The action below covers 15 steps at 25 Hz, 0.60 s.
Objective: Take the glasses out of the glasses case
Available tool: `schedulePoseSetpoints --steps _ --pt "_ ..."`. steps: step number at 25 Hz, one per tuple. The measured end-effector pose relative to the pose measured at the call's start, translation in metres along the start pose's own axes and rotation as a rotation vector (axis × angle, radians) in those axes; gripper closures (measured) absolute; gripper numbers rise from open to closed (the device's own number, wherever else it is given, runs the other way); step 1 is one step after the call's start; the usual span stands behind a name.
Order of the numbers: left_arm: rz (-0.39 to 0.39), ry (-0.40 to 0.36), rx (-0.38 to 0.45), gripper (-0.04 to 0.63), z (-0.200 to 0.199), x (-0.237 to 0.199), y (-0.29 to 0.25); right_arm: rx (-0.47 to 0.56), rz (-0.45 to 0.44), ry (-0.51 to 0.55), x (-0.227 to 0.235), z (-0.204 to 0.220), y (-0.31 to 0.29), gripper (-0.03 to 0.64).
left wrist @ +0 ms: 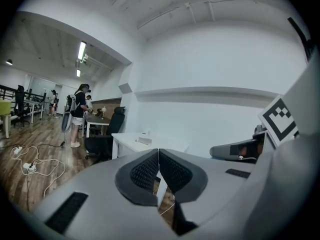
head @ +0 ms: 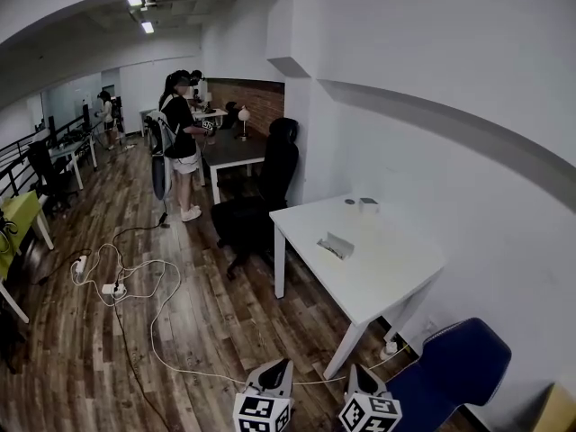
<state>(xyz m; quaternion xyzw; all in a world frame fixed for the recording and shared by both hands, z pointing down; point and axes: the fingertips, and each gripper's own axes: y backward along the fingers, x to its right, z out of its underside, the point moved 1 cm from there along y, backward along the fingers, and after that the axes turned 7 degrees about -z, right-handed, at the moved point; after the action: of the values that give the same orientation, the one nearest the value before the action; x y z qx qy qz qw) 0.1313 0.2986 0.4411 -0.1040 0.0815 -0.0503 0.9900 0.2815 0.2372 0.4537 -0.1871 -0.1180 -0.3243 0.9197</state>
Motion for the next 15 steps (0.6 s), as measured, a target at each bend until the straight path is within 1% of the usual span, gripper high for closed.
schedulePoseSetpoints --steps 4,9,15 --pt "0.000 -0.002 0.014 0.577 -0.014 -0.014 -0.032 0.004 0.000 0.008 0.003 -0.014 -0.035 0.584" --pt "-0.019 0.019 0.037 0.577 -0.036 -0.040 -0.075 0.003 -0.009 0.026 0.002 -0.034 -0.083 0.584" --pt "-0.012 0.005 0.046 0.577 -0.059 -0.065 -0.120 -0.008 -0.018 0.033 0.001 -0.055 -0.138 0.584"
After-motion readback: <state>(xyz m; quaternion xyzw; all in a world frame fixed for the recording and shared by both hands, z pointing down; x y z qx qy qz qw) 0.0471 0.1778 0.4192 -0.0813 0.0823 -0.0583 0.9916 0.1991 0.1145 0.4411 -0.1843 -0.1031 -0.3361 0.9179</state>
